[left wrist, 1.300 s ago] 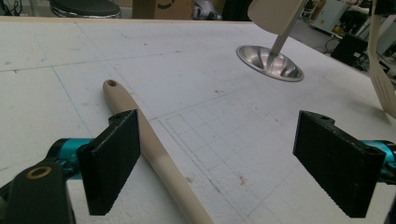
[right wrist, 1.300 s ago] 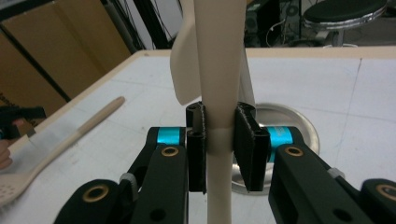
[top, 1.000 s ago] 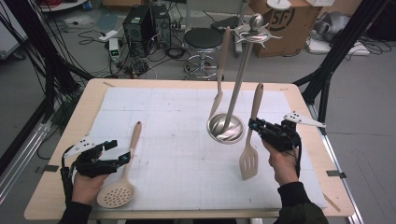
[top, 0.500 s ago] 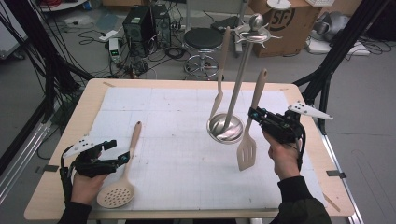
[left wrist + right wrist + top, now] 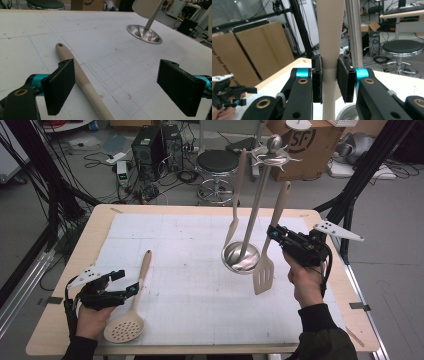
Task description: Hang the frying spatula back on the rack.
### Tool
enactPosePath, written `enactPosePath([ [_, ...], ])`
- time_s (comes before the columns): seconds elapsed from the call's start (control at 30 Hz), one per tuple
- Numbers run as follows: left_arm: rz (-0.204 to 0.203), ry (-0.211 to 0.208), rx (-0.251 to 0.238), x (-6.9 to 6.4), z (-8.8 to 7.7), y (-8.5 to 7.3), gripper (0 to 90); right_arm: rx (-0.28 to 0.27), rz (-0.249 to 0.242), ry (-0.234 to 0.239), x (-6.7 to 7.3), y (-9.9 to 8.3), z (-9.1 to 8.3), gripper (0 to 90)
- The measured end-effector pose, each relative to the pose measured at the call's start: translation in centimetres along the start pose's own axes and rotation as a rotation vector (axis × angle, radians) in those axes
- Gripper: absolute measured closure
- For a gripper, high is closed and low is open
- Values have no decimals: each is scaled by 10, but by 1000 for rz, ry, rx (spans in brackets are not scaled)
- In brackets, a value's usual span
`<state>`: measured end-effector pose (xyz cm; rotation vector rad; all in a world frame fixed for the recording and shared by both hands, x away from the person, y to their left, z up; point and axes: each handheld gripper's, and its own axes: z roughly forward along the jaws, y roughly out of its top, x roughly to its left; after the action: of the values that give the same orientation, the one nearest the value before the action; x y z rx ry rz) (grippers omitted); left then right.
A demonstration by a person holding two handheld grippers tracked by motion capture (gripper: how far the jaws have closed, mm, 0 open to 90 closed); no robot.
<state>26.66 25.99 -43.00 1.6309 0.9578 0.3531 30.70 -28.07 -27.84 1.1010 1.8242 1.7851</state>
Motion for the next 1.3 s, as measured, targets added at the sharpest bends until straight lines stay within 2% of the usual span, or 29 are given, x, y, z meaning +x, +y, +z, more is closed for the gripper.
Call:
enactPosePath([
  [0.2, -3, -1, -4, 0, 0, 0, 159, -9, -13, 1, 4, 11, 3, 761],
  [0.53, -2, 0, -5, 0, -2, 0, 159, -17, -30, 5, 10, 19, 7, 760],
  [0.7, -1, 0, -3, 0, -3, 0, 159, -33, -33, -11, 10, 25, 7, 761],
  [1.1, 2, -5, 1, -1, -2, -1, 159, 30, -24, -44, 6, 28, 21, 759],
  [1.23, 1, -3, -3, -1, -3, 0, 159, 29, -35, -56, 4, 28, 24, 757],
  [1.3, 1, -3, -3, -1, -3, 0, 159, 28, -25, -42, 2, 28, 25, 750],
])
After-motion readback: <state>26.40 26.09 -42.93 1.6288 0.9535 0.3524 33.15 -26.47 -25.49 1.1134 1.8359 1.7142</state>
